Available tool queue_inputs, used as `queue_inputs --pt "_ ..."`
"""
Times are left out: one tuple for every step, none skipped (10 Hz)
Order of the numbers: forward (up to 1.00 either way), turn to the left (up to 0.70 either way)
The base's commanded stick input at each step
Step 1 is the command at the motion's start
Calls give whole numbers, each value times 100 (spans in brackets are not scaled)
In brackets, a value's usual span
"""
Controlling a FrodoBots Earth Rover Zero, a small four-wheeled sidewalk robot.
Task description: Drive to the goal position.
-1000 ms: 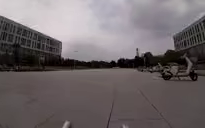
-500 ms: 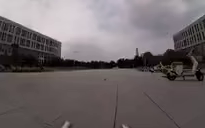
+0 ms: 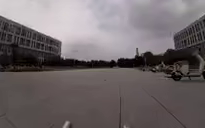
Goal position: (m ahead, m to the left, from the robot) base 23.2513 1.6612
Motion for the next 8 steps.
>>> queue_inputs --pt "70 0" --pt "70 0" --pt "70 0" --pt "70 0" --pt "70 0" --pt "70 0" --pt "70 0" --pt "70 0"
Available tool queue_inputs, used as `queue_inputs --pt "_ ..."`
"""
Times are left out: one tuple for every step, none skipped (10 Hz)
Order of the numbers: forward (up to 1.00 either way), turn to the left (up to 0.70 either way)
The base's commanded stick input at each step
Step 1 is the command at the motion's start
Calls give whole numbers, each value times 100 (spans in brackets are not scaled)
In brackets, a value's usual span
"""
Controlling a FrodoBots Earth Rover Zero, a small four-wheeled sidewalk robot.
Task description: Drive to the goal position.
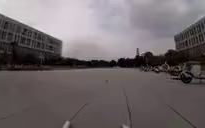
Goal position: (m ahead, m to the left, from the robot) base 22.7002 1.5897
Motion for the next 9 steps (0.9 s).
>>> queue_inputs --pt "70 0" --pt "70 0" --pt "70 0" --pt "70 0" --pt "70 0" --pt "70 0" --pt "70 0" --pt "70 0" --pt "70 0"
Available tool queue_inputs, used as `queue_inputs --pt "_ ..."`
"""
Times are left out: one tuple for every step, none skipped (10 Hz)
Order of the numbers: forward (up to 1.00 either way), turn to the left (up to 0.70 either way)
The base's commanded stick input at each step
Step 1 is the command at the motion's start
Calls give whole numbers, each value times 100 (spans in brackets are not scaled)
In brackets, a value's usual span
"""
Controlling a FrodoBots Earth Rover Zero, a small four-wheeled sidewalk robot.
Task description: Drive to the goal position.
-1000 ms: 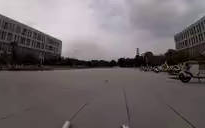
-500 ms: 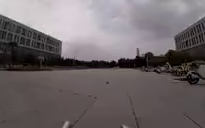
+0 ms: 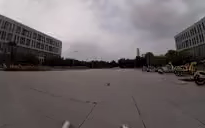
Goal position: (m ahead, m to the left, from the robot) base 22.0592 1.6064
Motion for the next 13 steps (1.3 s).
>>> queue_inputs --pt "70 0" --pt "70 0" --pt "70 0" --pt "70 0" --pt "70 0" --pt "70 0" --pt "70 0" --pt "70 0" --pt "70 0" --pt "70 0" --pt "70 0" --pt "70 0" --pt "70 -2"
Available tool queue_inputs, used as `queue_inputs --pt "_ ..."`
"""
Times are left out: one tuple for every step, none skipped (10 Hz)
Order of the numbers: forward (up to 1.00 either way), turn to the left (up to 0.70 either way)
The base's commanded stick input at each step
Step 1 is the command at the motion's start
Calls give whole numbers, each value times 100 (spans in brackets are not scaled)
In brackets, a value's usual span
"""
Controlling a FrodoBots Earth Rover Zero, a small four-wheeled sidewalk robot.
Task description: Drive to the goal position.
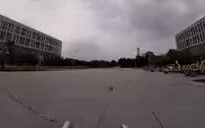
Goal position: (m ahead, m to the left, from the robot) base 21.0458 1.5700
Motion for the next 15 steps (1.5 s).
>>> queue_inputs --pt "70 -10" --pt "70 -7" --pt "70 -3" --pt "70 -12" --pt "70 -24" --pt "70 -11" --pt "70 0" --pt "70 -2" --pt "70 -23" --pt "70 -3" --pt "70 0" --pt "70 -7" --pt "70 -8" --pt "70 0" --pt "70 0"
